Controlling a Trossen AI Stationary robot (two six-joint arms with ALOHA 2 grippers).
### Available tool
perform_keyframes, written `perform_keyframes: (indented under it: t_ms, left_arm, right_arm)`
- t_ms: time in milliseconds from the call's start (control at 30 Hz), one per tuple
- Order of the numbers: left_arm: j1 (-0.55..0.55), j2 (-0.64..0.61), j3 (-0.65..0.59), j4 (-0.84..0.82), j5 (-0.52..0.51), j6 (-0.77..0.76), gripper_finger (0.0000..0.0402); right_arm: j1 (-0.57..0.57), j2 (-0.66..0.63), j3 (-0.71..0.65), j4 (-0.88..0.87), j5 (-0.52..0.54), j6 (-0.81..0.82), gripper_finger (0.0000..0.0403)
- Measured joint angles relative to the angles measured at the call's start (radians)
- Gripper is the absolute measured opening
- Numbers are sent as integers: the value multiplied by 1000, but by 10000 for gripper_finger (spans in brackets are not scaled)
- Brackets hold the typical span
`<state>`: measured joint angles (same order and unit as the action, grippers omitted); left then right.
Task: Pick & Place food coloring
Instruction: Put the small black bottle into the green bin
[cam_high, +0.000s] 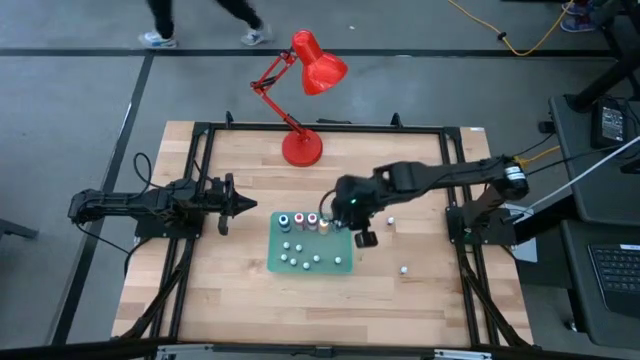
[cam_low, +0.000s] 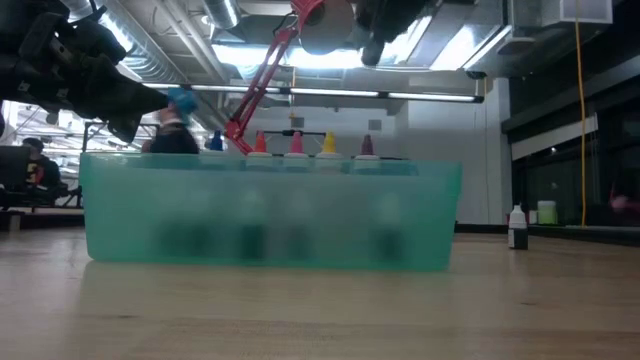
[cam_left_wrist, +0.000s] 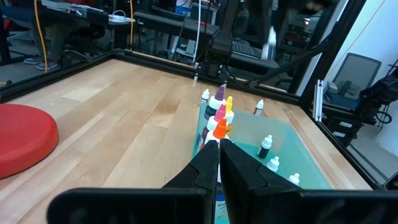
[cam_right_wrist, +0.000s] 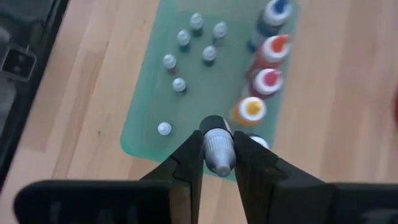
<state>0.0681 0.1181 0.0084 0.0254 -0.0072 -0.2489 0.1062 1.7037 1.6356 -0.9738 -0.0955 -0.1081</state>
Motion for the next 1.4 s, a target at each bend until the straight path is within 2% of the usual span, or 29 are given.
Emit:
perform_keyframes:
  t_ms: [267,600,1100,1400]
  left_arm:
    - [0,0,0,0,0,0,9]
    - [0,0,0,0,0,0,12]
    - [0,0,0,0,0,0,8]
    - [0,0,0,1,0,0,13]
  right_arm:
    - [37,133,-1,17,0,-85,82]
    - [124,303,-2,119,-3,-84,82]
    - [131,355,-1,170,-2,-51,82]
    - [130,413,48,125,-2,-18,82]
